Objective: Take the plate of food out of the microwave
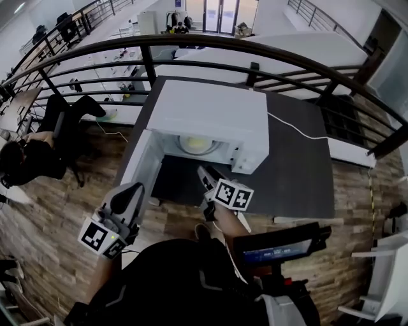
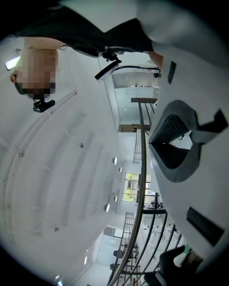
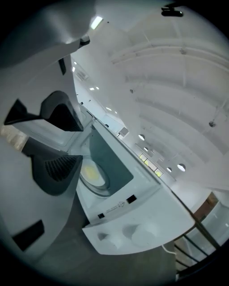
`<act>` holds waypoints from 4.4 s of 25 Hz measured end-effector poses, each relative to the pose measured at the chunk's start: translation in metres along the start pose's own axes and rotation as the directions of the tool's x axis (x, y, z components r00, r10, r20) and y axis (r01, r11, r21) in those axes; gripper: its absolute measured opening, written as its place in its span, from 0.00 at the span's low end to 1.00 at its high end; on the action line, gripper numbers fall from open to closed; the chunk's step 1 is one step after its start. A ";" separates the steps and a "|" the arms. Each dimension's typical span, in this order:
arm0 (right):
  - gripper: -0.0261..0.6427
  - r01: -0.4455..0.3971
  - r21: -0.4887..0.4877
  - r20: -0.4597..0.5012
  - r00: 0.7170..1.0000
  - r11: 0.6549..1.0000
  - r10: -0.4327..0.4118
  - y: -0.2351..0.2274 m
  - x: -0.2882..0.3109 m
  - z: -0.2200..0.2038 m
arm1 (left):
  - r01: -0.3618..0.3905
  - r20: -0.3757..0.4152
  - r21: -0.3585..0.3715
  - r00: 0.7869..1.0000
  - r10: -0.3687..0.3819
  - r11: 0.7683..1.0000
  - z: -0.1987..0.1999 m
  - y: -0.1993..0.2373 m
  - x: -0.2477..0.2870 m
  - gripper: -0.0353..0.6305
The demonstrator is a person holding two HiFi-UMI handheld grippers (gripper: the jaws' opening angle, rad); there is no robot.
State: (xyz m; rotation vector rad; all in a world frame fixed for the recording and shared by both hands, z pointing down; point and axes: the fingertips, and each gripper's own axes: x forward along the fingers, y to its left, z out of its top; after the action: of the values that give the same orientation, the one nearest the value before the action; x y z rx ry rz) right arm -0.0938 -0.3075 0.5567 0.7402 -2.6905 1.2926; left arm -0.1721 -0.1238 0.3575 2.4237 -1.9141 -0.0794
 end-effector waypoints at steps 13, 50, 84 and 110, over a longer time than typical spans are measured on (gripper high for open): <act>0.40 0.063 0.342 -0.081 0.996 0.937 -0.037 -0.075 0.060 -0.042 | -0.111 -0.031 -0.001 0.993 0.111 0.994 -0.013 0.021 0.006 0.06; 0.43 0.099 0.809 -0.021 0.990 0.579 -0.140 -0.132 0.145 -0.055 | -0.260 -0.099 0.019 0.960 0.261 0.965 -0.008 0.034 -0.013 0.06; 0.06 -0.021 0.788 0.075 0.995 0.616 -0.062 -0.111 0.105 -0.051 | -0.195 -0.081 0.019 0.977 0.196 0.981 -0.011 0.023 -0.025 0.06; 0.06 -0.089 0.747 0.011 0.993 0.659 0.121 -0.025 0.027 -0.059 | -0.054 -0.071 -0.017 0.996 0.053 0.998 -0.017 0.000 -0.018 0.06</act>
State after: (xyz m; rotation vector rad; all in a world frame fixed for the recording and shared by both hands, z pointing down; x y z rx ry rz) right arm -0.1149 -0.2872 0.6200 0.5748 -2.1054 2.4643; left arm -0.1752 -0.1060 0.3745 2.3292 -1.9373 -0.0096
